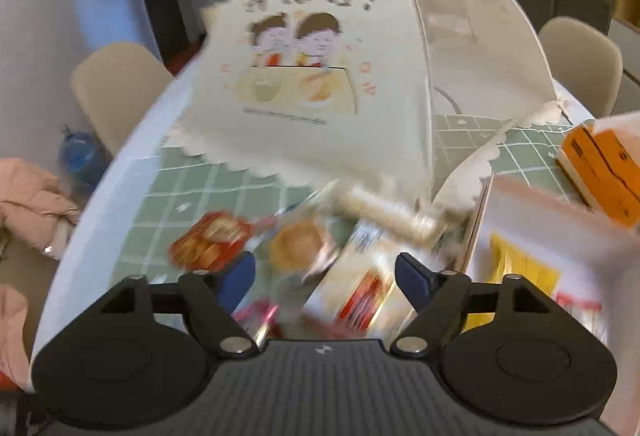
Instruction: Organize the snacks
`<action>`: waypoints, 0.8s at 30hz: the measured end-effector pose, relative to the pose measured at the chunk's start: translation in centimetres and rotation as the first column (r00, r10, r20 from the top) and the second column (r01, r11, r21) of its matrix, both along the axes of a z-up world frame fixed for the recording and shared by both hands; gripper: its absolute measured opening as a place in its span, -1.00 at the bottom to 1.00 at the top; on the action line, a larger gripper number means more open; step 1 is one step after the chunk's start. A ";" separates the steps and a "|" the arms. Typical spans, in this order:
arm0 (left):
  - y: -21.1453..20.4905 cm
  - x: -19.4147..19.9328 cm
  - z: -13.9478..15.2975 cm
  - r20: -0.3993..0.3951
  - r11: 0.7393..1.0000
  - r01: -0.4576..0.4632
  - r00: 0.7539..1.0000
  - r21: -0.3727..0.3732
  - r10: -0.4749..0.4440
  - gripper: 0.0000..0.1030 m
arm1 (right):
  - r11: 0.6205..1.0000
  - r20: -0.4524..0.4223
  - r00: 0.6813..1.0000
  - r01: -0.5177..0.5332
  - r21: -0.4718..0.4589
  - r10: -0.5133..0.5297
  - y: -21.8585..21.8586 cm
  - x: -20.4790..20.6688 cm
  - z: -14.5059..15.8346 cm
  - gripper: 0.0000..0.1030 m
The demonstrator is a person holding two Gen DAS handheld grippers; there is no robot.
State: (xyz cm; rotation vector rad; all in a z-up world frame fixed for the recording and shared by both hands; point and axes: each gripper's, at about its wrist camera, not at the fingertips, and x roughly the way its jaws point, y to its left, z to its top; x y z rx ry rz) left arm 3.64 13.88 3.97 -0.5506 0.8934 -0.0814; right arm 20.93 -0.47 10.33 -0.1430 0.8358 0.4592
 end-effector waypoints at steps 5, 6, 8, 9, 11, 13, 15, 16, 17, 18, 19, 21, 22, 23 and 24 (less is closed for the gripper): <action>-0.9 -0.7 -0.1 -0.014 0.998 0.062 0.998 0.008 -0.062 -0.01 | 0.995 -0.111 0.994 0.009 -0.103 -0.020 2.5 7.5 -2.8 0.43; -0.9 -0.9 -0.1 -0.015 0.998 0.062 0.998 0.008 -0.062 -0.01 | 0.993 -0.126 0.992 0.006 -0.121 -0.021 2.9 8.3 -3.5 0.31; -0.4 -1.1 -0.2 -0.017 0.999 0.052 0.999 0.005 -0.052 -0.01 | 0.991 -0.192 0.981 0.001 -0.137 -0.028 2.9 8.9 -4.8 0.16; -0.2 -1.2 -0.3 -0.019 0.999 0.043 0.999 0.002 -0.043 -0.01 | 0.991 -0.215 0.976 0.009 -0.132 -0.038 2.7 8.8 -5.1 0.13; 0.5 -1.4 -0.5 -0.022 1.000 0.020 1.000 -0.006 -0.021 -0.01 | 0.996 -0.254 0.967 0.011 -0.087 -0.032 2.4 8.0 -5.3 0.13; 1.0 -1.3 -0.7 -0.027 1.000 0.002 1.000 -0.010 -0.002 -0.01 | 0.999 -0.302 0.953 -0.023 -0.045 0.008 2.2 6.6 -5.6 0.13; 1.3 -1.1 -0.8 -0.030 1.000 -0.007 1.000 -0.011 0.007 -0.01 | 0.998 -0.344 0.938 -0.052 -0.028 0.039 1.9 4.8 -6.3 0.12; 1.3 -1.0 -0.8 -0.030 1.000 -0.009 1.000 -0.012 0.009 -0.01 | 0.998 -0.359 0.932 -0.053 -0.021 0.041 1.7 3.9 -6.6 0.12; 1.3 -0.9 -0.8 -0.030 1.000 -0.011 0.999 -0.015 0.011 -0.01 | 0.998 -0.349 0.936 -0.053 -0.020 0.043 1.4 2.8 -6.8 0.12; 1.3 -0.9 -0.8 -0.030 1.000 -0.010 1.000 -0.017 0.010 -0.01 | 0.998 -0.343 0.938 -0.068 -0.017 0.058 1.3 1.8 -6.8 0.12; 1.2 -0.8 -0.7 -0.030 1.000 -0.007 1.000 -0.017 0.007 -0.01 | 0.997 -0.343 0.937 -0.076 -0.010 0.068 1.1 0.8 -6.8 0.12; 0.9 -0.6 -0.7 -0.032 1.000 0.001 0.999 -0.014 -0.001 -0.01 | 0.996 -0.354 0.930 -0.089 0.031 0.095 0.4 -1.1 -6.8 0.12; 0.7 -0.5 -0.7 -0.034 1.000 0.004 0.999 -0.014 -0.004 0.00 | 0.994 -0.358 0.927 -0.097 0.051 0.109 0.1 -2.0 -6.9 0.12; 0.7 -0.4 -0.7 -0.039 1.000 0.001 0.999 -0.007 -0.001 0.00 | 0.992 -0.364 0.923 -0.107 0.073 0.126 -0.2 -3.0 -7.0 0.12; 0.6 -0.3 -0.7 -0.040 1.000 -0.002 0.999 0.002 0.002 0.00 | 0.990 -0.365 0.921 -0.111 0.089 0.137 -0.3 -3.8 -7.0 0.13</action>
